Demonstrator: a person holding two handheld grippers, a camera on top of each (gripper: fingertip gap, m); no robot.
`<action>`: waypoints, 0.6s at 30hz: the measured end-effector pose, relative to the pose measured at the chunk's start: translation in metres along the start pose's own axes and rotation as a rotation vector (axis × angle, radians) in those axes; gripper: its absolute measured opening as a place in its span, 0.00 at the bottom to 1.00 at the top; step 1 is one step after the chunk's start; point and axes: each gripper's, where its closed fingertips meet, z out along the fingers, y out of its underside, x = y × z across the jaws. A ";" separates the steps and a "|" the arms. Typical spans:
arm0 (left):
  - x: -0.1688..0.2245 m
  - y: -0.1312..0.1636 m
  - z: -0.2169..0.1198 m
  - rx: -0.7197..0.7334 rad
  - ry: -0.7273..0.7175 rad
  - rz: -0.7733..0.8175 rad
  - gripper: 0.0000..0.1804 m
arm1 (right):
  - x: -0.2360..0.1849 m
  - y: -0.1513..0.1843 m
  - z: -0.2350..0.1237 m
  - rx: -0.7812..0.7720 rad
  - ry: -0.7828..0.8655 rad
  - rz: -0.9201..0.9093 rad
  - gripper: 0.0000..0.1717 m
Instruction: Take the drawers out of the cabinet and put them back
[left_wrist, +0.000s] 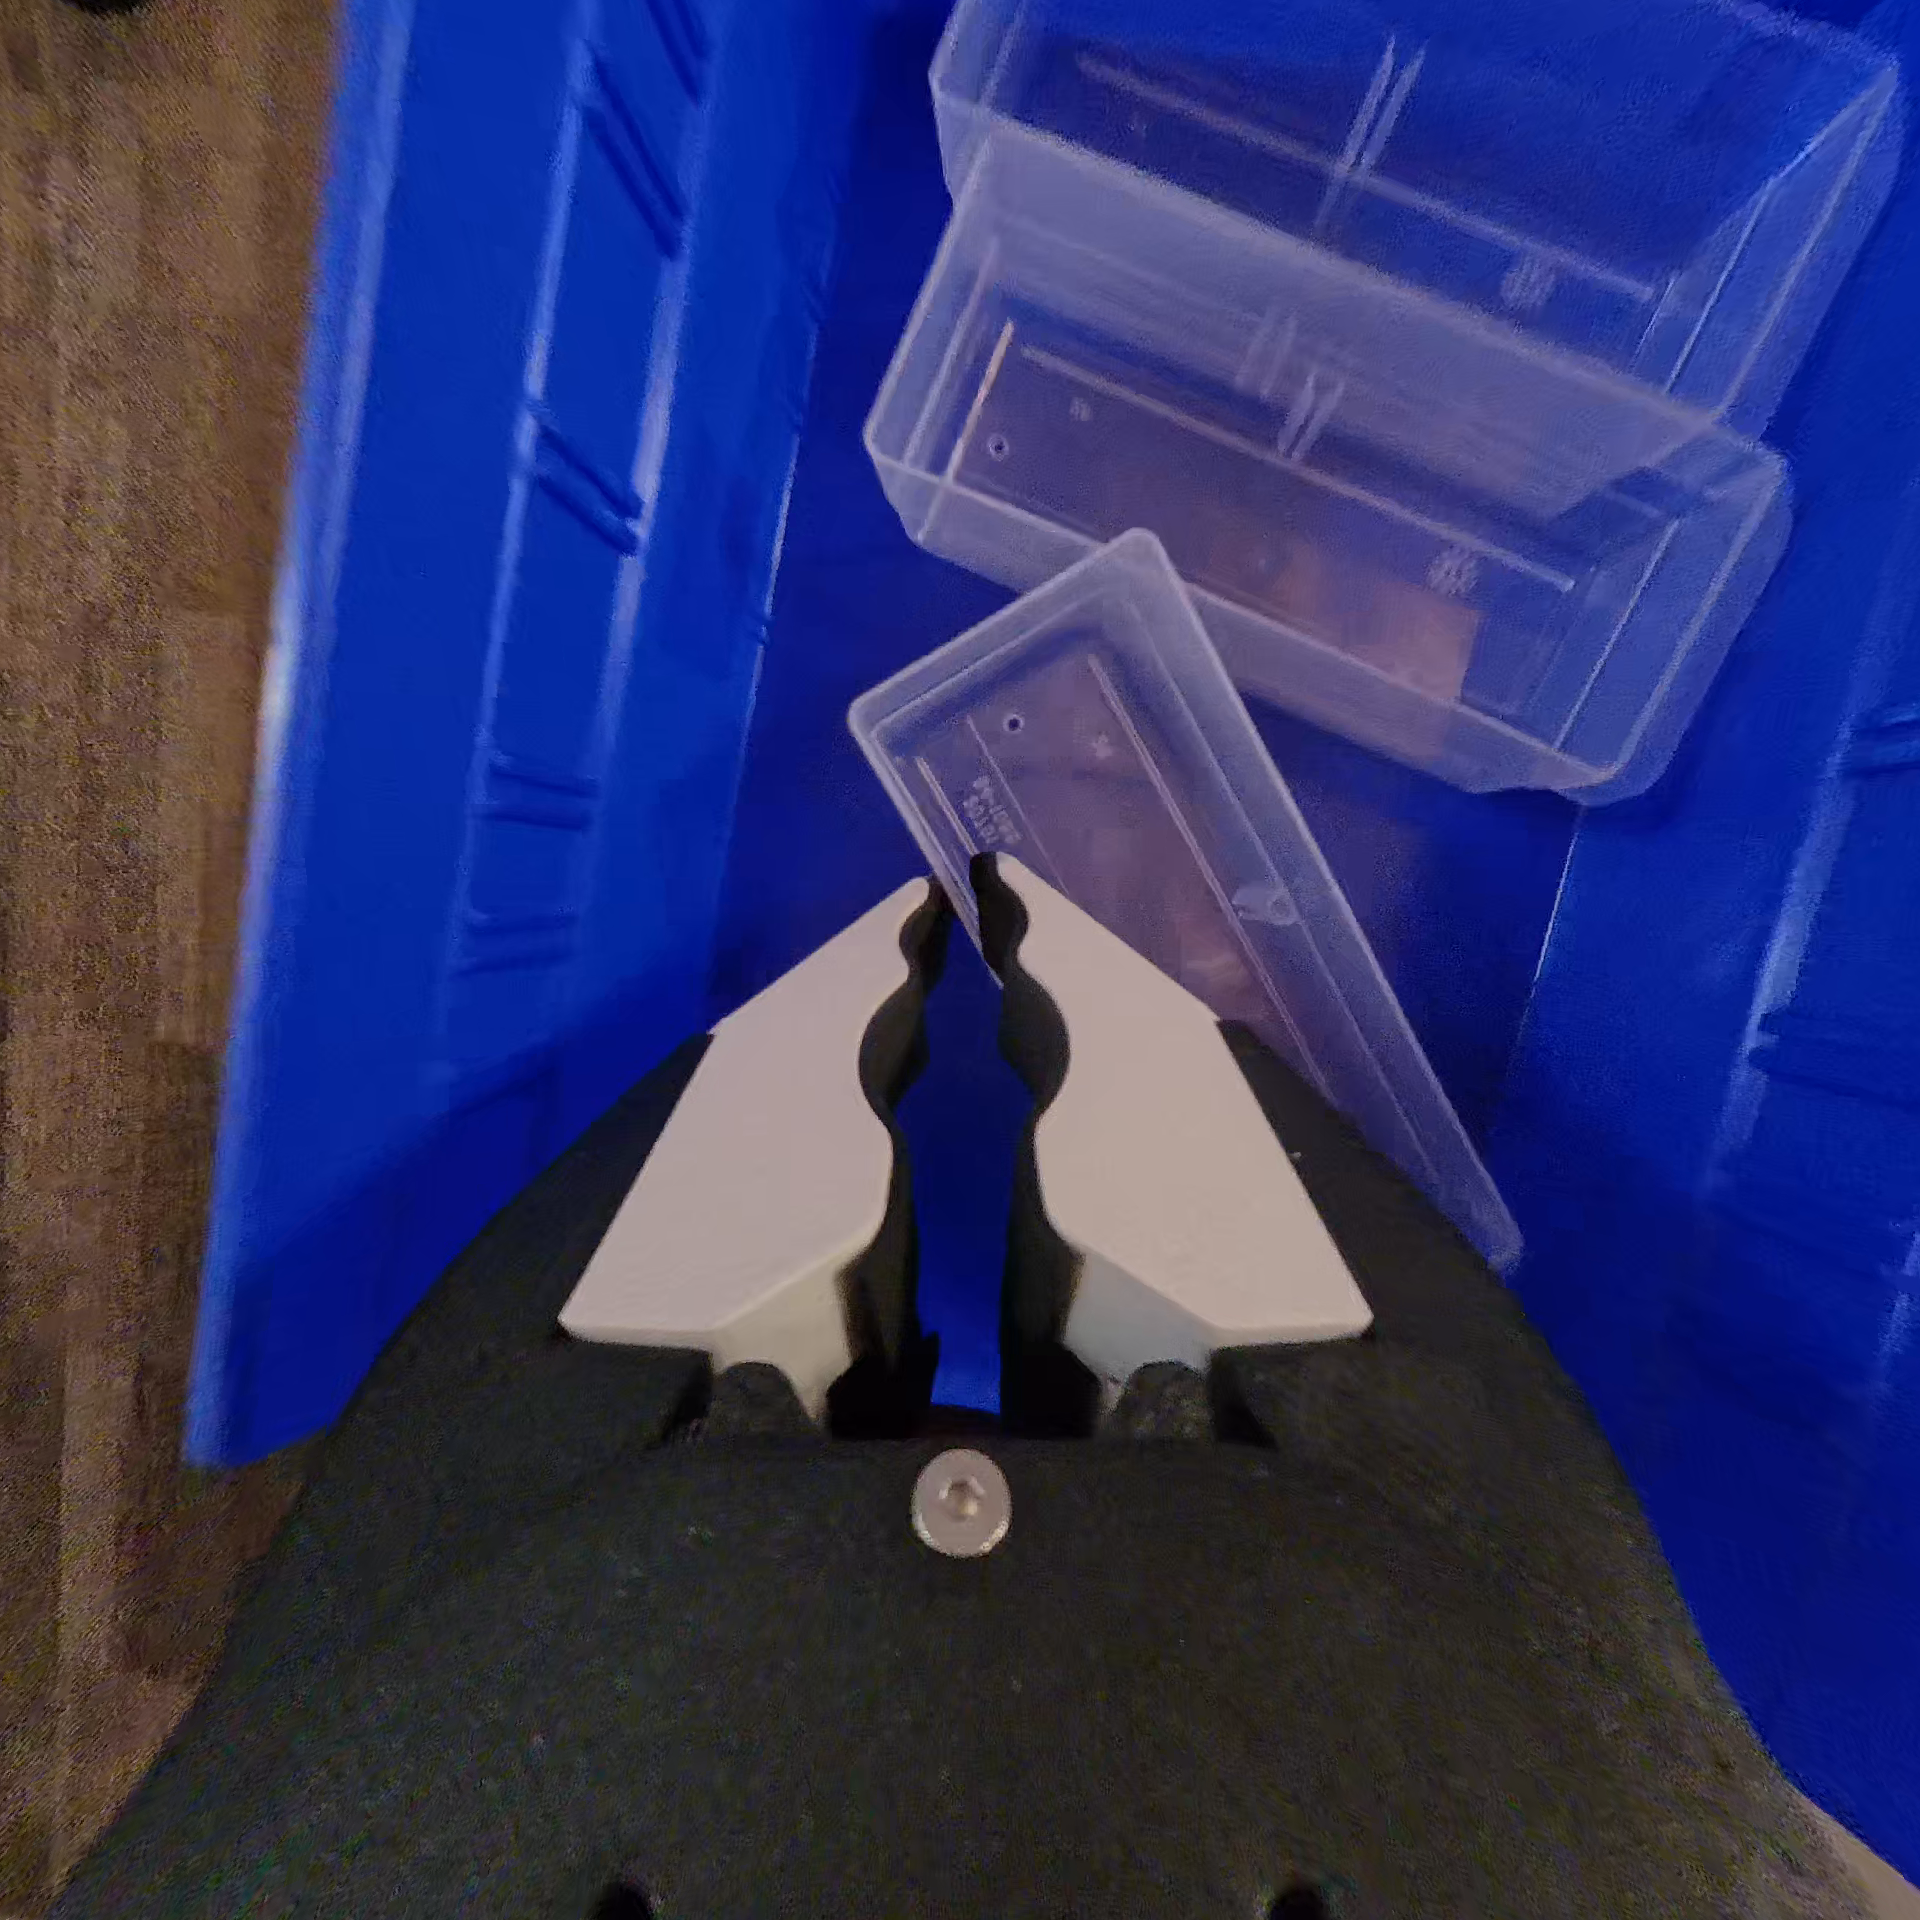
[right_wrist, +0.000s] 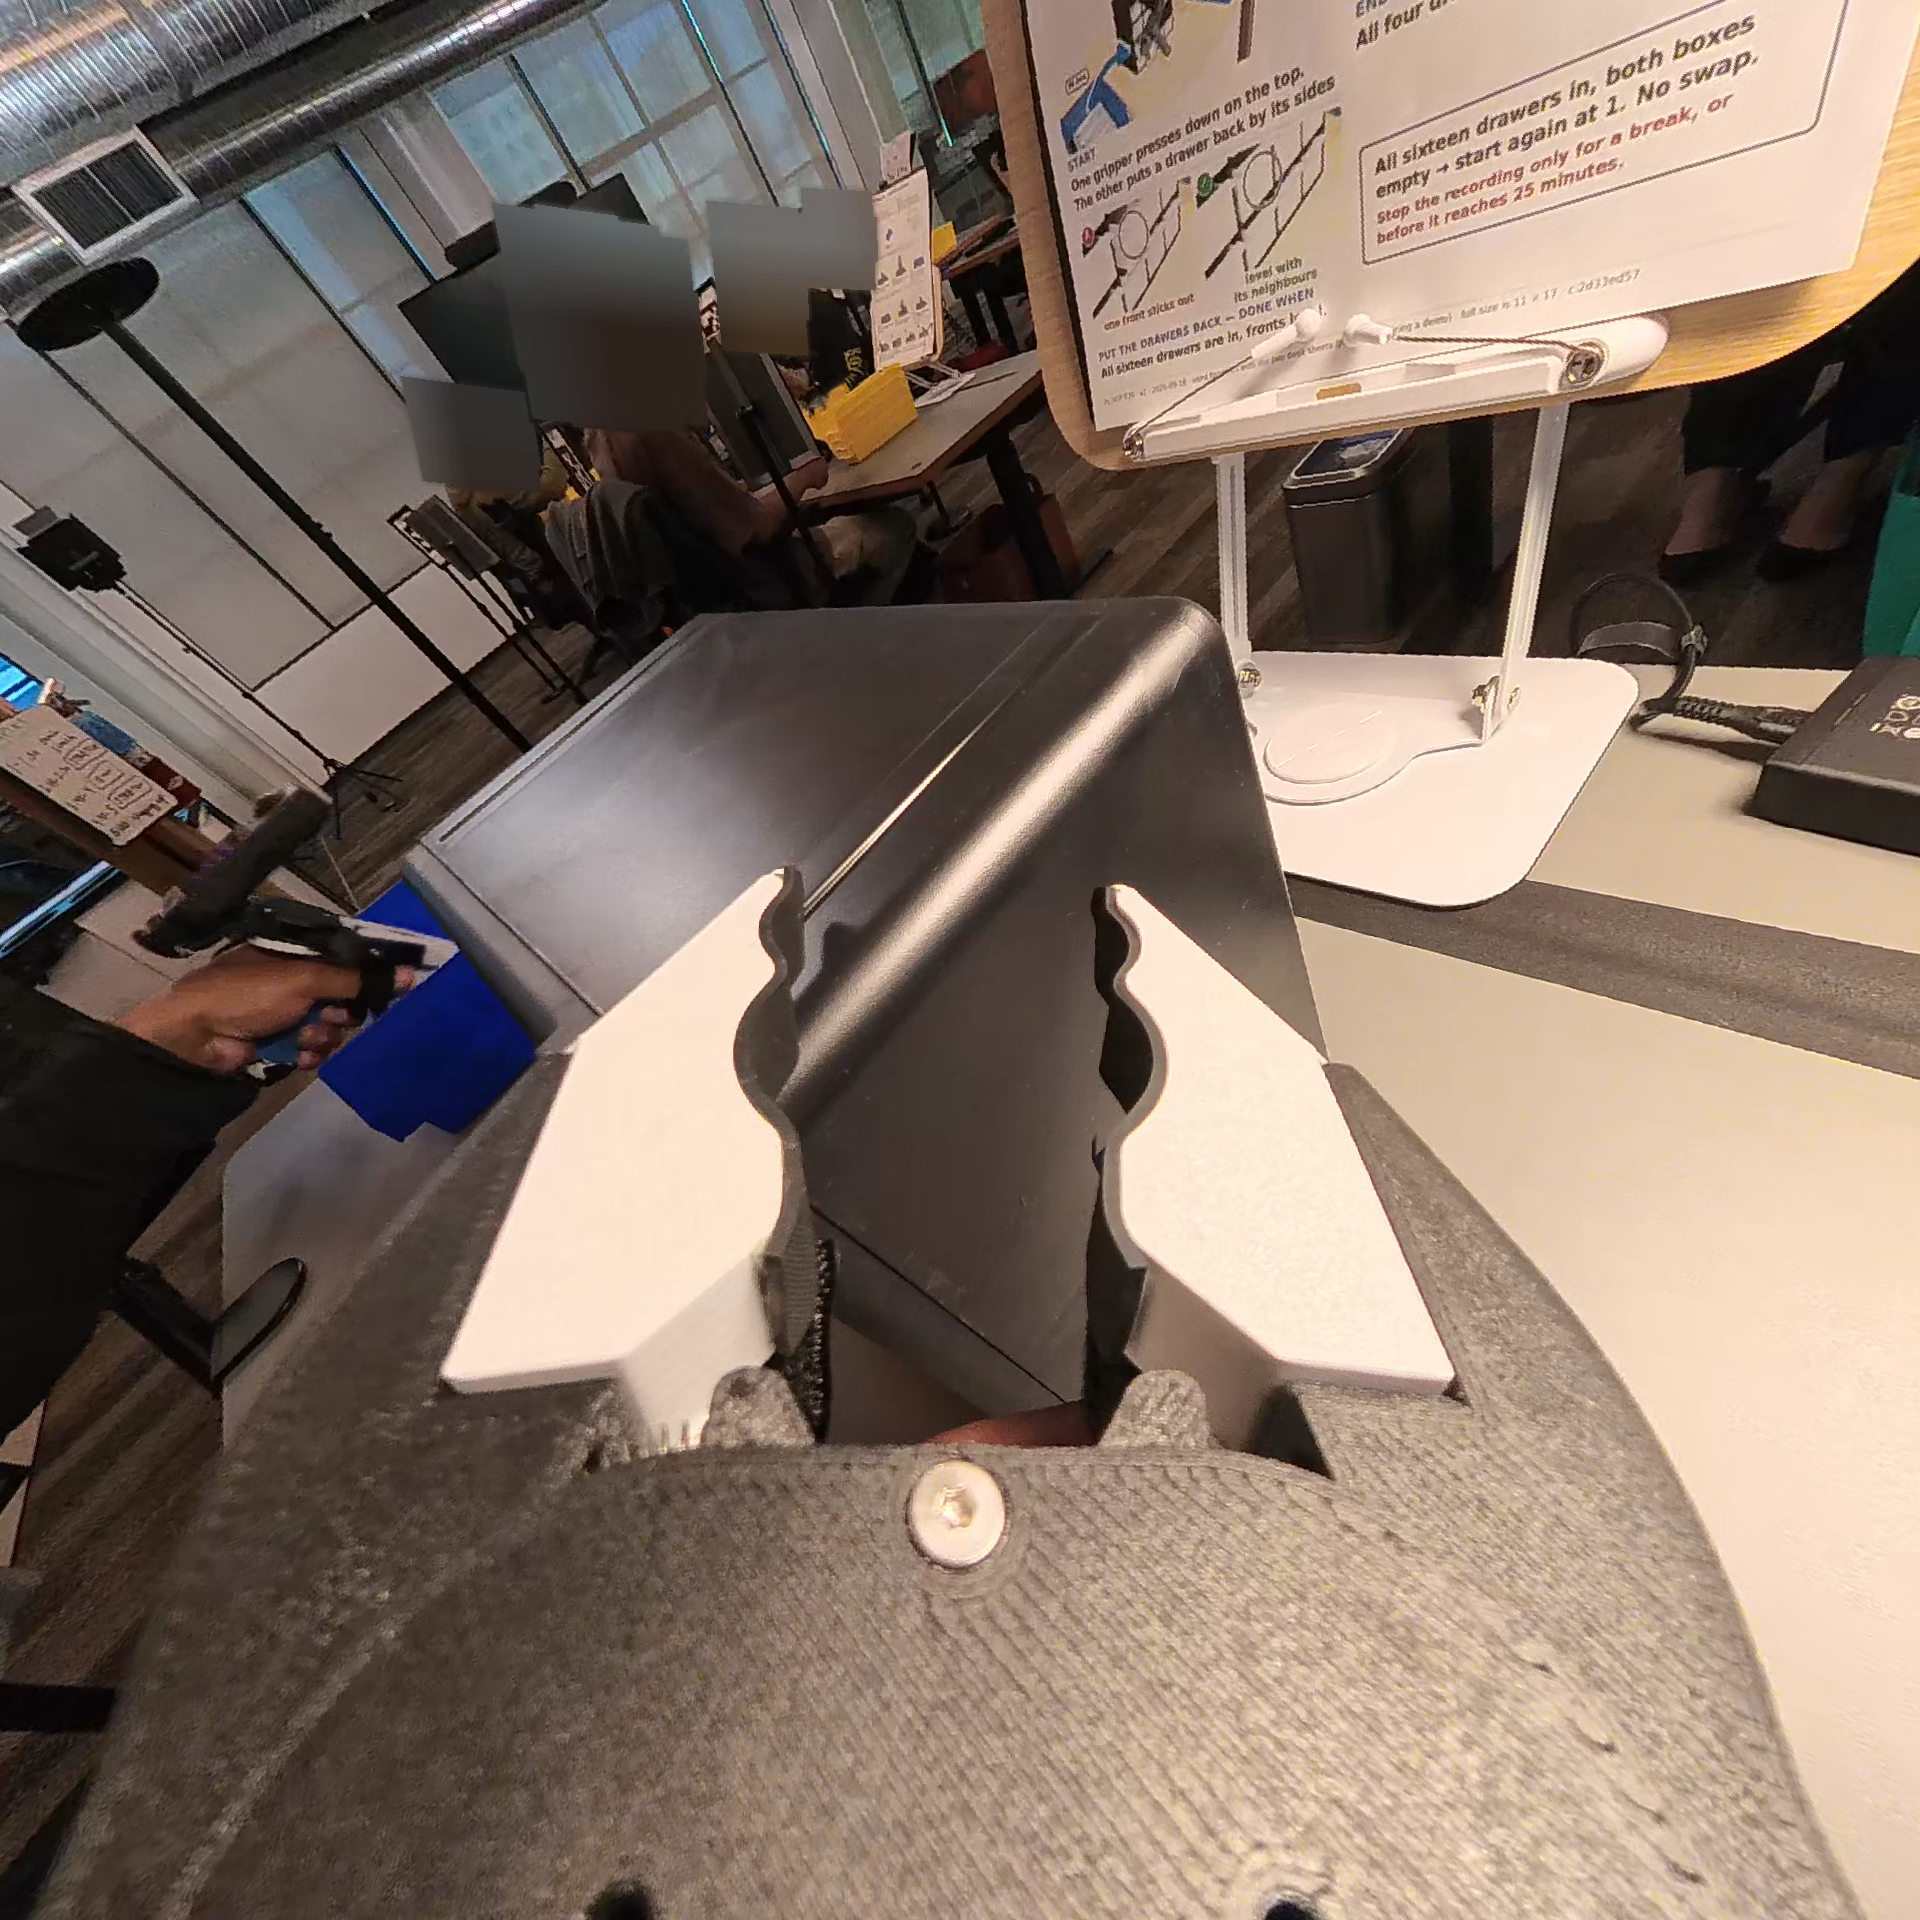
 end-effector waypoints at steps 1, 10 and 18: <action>-0.002 -0.005 -0.005 0.029 -0.012 -0.003 0.02 | 0.000 0.000 0.000 0.000 0.000 0.001 0.34; 0.006 -0.085 -0.142 0.524 -0.075 0.062 0.01 | 0.000 0.000 0.000 -0.002 -0.003 -0.002 0.34; 0.230 -0.037 -0.172 0.491 0.424 0.319 0.01 | -0.001 0.000 0.000 -0.006 0.001 -0.009 0.33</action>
